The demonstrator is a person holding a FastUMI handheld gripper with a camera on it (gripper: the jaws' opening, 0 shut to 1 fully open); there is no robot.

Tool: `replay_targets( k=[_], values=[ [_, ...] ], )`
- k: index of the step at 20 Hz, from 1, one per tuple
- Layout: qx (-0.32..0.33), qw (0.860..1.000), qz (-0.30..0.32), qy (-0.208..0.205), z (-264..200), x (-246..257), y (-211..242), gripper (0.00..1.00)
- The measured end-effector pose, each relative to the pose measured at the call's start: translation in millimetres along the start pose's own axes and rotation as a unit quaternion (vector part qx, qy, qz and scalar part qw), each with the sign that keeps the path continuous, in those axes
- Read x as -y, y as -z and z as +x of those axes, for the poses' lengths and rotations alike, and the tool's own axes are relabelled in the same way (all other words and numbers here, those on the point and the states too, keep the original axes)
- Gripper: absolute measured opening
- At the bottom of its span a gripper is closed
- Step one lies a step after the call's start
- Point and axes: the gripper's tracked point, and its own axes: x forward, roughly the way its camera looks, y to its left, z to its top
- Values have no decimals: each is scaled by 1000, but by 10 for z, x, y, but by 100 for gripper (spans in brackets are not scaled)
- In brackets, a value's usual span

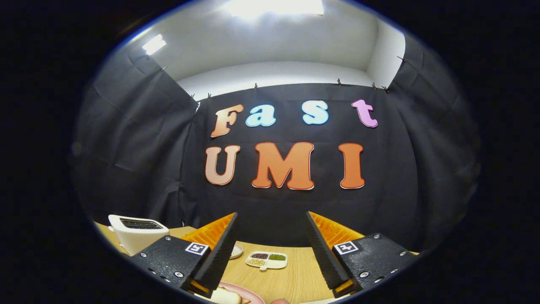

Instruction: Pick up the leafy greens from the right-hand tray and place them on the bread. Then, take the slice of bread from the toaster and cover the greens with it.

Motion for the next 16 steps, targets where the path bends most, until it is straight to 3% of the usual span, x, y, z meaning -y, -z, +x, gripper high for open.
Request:
replay_targets(
  k=[16],
  values=[
    [6, 1000, 8, -10, -10, -72, -68, 92]
  ],
)
